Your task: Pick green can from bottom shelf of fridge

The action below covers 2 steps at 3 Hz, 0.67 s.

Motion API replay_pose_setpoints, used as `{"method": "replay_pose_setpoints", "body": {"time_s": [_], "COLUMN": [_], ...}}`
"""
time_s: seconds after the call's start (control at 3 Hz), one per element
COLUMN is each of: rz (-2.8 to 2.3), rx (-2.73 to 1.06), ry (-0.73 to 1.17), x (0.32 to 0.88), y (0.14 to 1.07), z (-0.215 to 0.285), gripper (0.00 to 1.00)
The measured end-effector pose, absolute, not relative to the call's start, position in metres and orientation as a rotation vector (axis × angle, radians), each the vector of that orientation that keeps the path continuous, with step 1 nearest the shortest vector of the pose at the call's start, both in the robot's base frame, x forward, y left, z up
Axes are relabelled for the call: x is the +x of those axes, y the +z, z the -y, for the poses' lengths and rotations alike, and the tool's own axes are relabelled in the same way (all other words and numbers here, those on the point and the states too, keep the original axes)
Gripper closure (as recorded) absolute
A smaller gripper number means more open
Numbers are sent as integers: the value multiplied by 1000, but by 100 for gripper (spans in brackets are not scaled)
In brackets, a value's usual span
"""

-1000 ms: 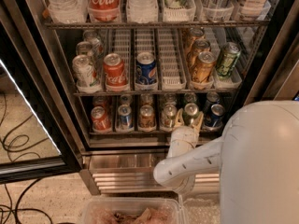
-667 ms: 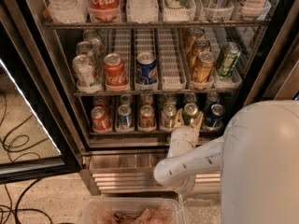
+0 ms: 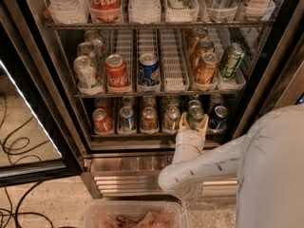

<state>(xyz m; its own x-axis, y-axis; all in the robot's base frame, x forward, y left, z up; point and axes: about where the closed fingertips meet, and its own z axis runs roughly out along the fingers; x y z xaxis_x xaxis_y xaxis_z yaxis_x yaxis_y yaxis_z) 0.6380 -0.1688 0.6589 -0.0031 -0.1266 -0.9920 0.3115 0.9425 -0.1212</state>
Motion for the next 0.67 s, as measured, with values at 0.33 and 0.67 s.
{"method": "replay_pose_setpoints", "body": {"time_s": [0.33,0.67], "rz": [-1534,-1491], "rx": [166,184], "ry": [-338,-281], "x": [625,609], "y": [655,646], "z": [170,168], "gripper": [100,100]}}
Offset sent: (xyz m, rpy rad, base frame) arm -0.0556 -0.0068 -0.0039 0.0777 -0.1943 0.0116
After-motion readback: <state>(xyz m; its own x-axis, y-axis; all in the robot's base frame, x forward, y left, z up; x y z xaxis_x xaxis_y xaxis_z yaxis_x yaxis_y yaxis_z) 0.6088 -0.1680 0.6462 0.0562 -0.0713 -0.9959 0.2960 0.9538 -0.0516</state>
